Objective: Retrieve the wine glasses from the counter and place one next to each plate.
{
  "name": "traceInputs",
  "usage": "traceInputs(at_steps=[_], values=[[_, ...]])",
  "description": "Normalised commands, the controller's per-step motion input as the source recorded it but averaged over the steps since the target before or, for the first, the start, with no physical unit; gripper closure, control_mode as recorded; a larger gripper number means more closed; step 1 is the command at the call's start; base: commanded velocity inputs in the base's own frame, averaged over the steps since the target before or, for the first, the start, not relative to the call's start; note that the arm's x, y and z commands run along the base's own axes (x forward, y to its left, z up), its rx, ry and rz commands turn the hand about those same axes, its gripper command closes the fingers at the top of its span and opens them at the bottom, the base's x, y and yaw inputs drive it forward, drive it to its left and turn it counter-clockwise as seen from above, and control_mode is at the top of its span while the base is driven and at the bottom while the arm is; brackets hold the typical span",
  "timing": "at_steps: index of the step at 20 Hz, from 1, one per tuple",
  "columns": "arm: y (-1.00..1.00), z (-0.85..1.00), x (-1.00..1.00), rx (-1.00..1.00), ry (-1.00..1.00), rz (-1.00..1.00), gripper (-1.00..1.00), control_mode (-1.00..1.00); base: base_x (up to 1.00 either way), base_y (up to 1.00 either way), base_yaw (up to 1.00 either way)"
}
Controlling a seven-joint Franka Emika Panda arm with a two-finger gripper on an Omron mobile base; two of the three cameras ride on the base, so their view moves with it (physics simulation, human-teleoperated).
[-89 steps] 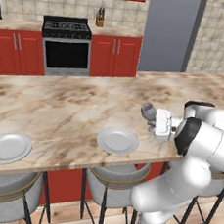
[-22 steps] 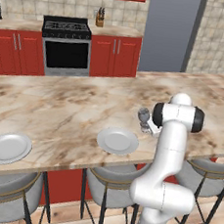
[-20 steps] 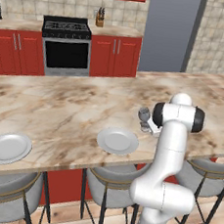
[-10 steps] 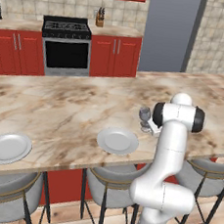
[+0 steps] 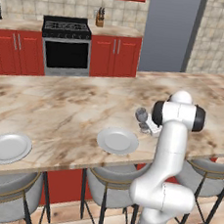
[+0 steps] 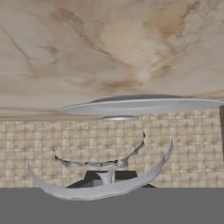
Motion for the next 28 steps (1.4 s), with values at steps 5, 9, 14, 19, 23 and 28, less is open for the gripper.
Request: traceInputs(at_steps=[5,9,14,19,23,28], values=[[0.15,0.0,-0.02,0.0,0.13,0.0,1.0,-1.0,0.0,0.0,0.0],[0.0,0.0,-0.08,0.0,0.06,0.0,1.0,-1.0,0.0,0.0,0.0],[0.0,-0.03,-0.04,0.0,0.0,0.03,1.0,-1.0,0.0,0.0,0.0],[0.0,-0.15,0.0,0.0,0.0,0.07,1.0,-1.0,0.0,0.0,0.0],[-0.28,-0.07,-0.01,0.0,-0.04,0.07,1.0,-1.0,0.0,0.0,0.0],[-0.37,-0.2,0.0,0.0,-0.01,0.06,1.0,-1.0,0.0,0.0,0.0]])
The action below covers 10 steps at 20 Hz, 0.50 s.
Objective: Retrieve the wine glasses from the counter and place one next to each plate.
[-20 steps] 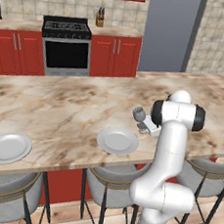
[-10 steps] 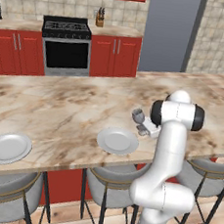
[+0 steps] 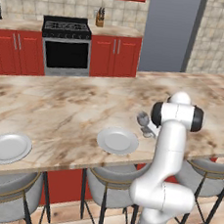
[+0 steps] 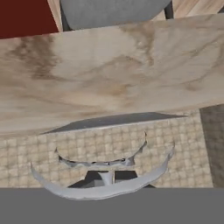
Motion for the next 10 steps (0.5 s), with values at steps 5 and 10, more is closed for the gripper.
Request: traceInputs(at_steps=[5,10], values=[[-0.33,-0.27,0.0,0.0,0.0,0.05,1.0,-1.0,0.0,0.0,0.0],[-0.04,-0.1,0.0,0.07,0.0,0.01,1.0,-1.0,0.0,0.0,0.0]])
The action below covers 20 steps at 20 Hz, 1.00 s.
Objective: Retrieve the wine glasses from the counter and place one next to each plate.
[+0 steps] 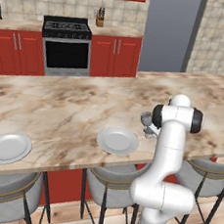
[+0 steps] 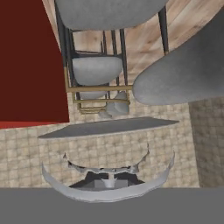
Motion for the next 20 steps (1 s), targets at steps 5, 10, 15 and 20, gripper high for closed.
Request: traceInputs(at_steps=[5,10,15,20], values=[[0.07,0.05,-0.1,0.14,-0.03,0.0,1.0,-1.0,0.0,0.0,0.0],[-0.06,0.0,-0.07,0.05,-0.06,0.0,1.0,-1.0,0.0,0.0,0.0],[-0.14,0.0,0.0,0.0,-0.03,0.0,-1.0,-1.0,0.0,0.0,0.0],[-0.02,0.0,0.0,-0.04,-0.01,0.0,-1.0,-1.0,0.0,0.0,0.0]])
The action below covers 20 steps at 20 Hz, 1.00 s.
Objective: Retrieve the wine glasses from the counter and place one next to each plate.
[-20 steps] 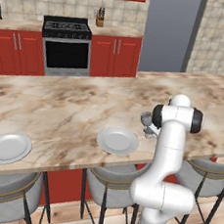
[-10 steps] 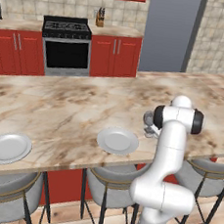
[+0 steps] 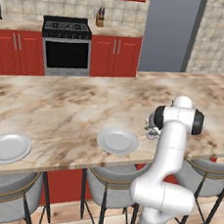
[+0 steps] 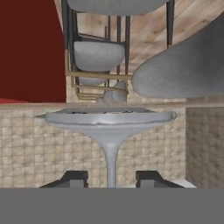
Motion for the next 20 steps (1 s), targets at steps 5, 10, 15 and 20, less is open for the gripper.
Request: traceInputs(at_steps=[5,10,15,20], values=[[-0.14,-0.01,0.0,-0.02,0.0,0.0,-1.0,-1.0,0.0,0.0,0.0],[-0.52,0.0,0.0,0.0,0.01,0.0,-1.0,-1.0,0.0,0.0,0.0],[-0.64,0.15,-0.1,0.0,0.03,-0.03,-1.0,-1.0,0.0,0.0,0.0],[-0.2,0.46,-0.36,-0.16,0.0,-0.2,-1.0,-1.0,0.0,0.0,0.0]])
